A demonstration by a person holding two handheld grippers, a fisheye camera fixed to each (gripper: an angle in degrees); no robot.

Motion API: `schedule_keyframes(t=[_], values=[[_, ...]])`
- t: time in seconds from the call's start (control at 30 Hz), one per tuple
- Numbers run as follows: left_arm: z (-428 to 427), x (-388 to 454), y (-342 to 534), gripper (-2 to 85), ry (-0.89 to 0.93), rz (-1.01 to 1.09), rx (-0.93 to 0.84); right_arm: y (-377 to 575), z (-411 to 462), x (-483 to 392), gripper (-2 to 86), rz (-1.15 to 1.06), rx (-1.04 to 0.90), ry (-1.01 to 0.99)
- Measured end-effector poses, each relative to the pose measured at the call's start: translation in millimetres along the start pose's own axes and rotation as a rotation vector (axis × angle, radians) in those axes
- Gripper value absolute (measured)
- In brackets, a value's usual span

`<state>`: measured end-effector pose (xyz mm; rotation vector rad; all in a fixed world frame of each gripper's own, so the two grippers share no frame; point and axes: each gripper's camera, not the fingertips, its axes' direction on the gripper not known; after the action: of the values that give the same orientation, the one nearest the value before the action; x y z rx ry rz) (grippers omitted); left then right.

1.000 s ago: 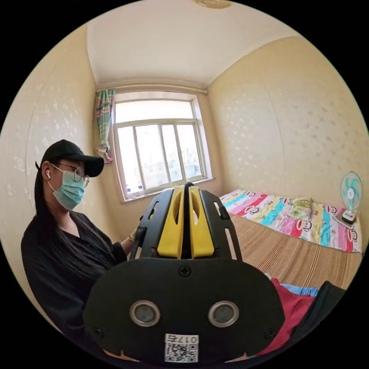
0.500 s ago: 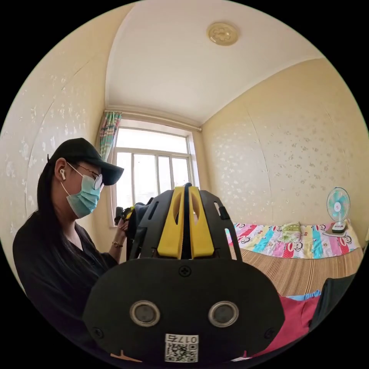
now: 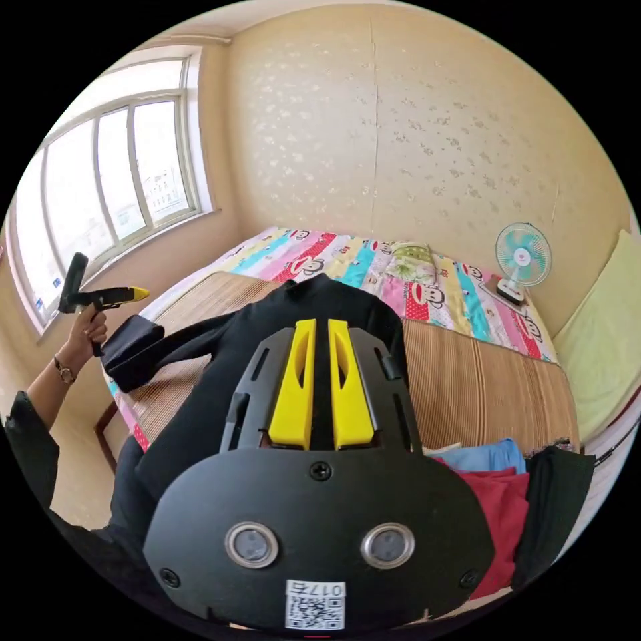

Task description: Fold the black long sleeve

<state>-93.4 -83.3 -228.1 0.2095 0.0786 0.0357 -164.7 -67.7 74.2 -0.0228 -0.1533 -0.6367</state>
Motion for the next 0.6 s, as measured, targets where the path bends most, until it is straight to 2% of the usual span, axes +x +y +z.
schedule_keyframes(t=[0.03, 0.17, 0.23, 0.27, 0.3, 0.5, 0.6], values=[[20.5, 1.1, 13.2, 9.3, -0.006, 0.012, -0.036, 28.2, 37.3, -11.0, 4.7, 0.003, -0.079, -0.039], [175.7, -2.7, 120.0, 9.3, 0.01, 0.013, -0.367, 137.1, 154.8, -31.3, 5.4, 0.079, -0.409, -0.08], [222.1, -10.6, 166.6, 8.2, -0.001, -0.044, -0.489, 180.0, 169.4, -36.9, 5.1, 0.118, -0.454, -0.089], [225.5, -10.5, 193.7, 6.5, -0.007, -0.054, -0.431, 202.3, 153.5, -40.9, 4.7, 0.149, -0.336, -0.099], [215.4, -7.1, 216.3, 5.4, -0.014, -0.053, -0.36, 211.7, 146.9, -43.0, 4.4, 0.165, -0.317, -0.095], [170.7, 21.6, 307.1, 3.6, -0.058, -0.096, -0.351, 252.0, 96.3, -66.2, 3.3, 0.17, -0.43, -0.178], [153.0, 27.7, 335.3, 2.7, -0.089, -0.134, -0.376, 256.4, 49.2, -61.9, 4.5, 0.147, -0.317, -0.082]])
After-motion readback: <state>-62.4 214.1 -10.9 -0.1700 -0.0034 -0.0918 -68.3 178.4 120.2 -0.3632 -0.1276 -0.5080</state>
